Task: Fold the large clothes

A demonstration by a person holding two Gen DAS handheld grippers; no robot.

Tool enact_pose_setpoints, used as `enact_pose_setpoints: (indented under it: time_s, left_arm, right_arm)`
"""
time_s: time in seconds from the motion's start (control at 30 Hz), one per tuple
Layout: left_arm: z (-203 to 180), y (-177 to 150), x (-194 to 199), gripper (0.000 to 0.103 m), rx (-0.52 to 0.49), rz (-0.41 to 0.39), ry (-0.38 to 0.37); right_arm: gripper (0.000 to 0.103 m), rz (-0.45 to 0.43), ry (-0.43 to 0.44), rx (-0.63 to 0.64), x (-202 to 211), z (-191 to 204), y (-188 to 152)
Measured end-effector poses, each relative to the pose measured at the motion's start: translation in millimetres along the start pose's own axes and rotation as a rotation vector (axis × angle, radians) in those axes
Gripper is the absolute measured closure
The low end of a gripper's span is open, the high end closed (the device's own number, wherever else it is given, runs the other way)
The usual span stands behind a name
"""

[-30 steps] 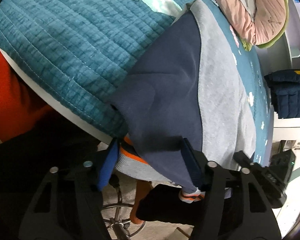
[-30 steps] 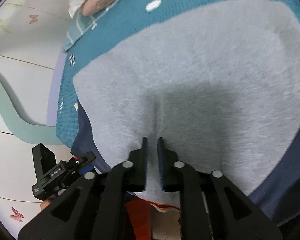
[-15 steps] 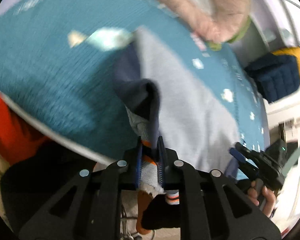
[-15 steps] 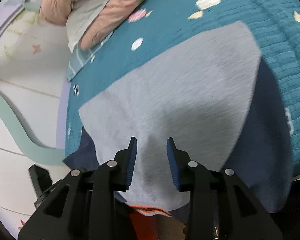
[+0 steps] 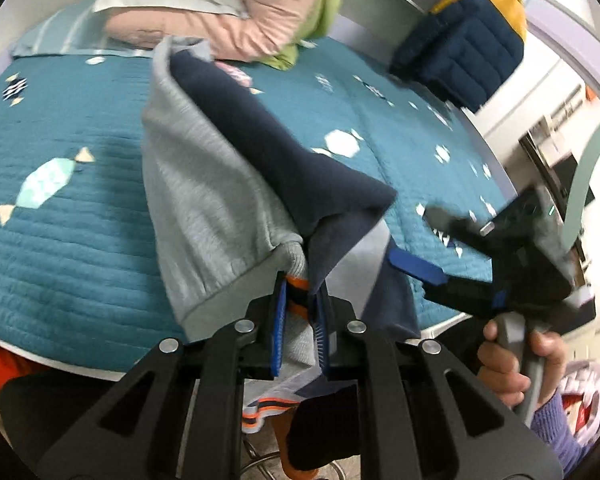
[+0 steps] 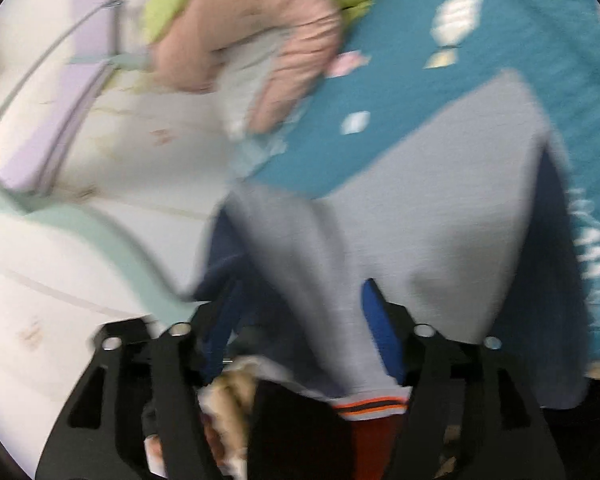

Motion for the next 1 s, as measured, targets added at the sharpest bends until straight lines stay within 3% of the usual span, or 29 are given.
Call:
enact_pose_setpoints:
  time_s: [0.17, 0.33, 0.4, 0.43, 0.47, 0.5, 0.6, 0.67, 0.8, 0.83, 1.0]
  left_arm:
    - [-15, -5, -16, 0.091, -0.033, 0.028, 0.009]
    - [-23, -4, -23, 0.090, -0.057, 0.038, 0.017]
    - [-27, -5, -27, 0.090, -0.069, 0.045, 0.019]
    - [-27, -6, -28, 0.090, -0.076, 0.053, 0.018]
    - [-28, -7, -30, 0.090, -0.086, 0.057, 0.023]
    - [-29, -8, -30, 0.090, -0.096, 0.064, 0.011]
    - [-34, -10, -24, 0.078, -0.083, 0.095, -0.091]
    - [-38, -9, -16, 0.050, -0.074, 0.089, -0.159]
    - [-33, 6, 1, 0.043, -0.022, 0.021, -0.245]
    - [-28, 9, -1, 0.039, -0.003, 0.017, -0.229]
    - [0, 10, -51, 0.038, 0.061, 0.080, -0.047]
  right_arm:
    - [0.031, 0.095, -0.060, 0.107, -33, 29, 7]
    - [0.031, 0.220, -0.240, 0.199, -68, 31, 4]
    - [0.048, 0.257, -0.279, 0.210, -74, 24, -1]
    - [0.078, 0.262, -0.267, 0.208, -76, 23, -3]
    - [0.086, 0.253, -0.294, 0.204, -73, 19, -3]
    - [0.087, 0.241, -0.305, 0.195, -68, 16, -3]
    - [0.089, 0.198, -0.316, 0.182, -45, 10, -3]
    - [0.090, 0.170, -0.319, 0.179, -24, 6, -4]
    - [0.090, 0.142, -0.372, 0.182, 19, -5, -7]
    - [0.090, 0.144, -0.389, 0.180, 27, -9, -10]
    - [0.090, 0.175, -0.519, 0.066, 59, -58, -35]
Point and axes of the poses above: each gripper's, at about its wrist camera, not at the fingertips, and x roughly against the way its jaws point, z to its left, y to its top, the point moved 5 cm from there along -x, roughly the way its jaws point, and after that the axes turned 13 degrees about x, right-handed, at the moved point
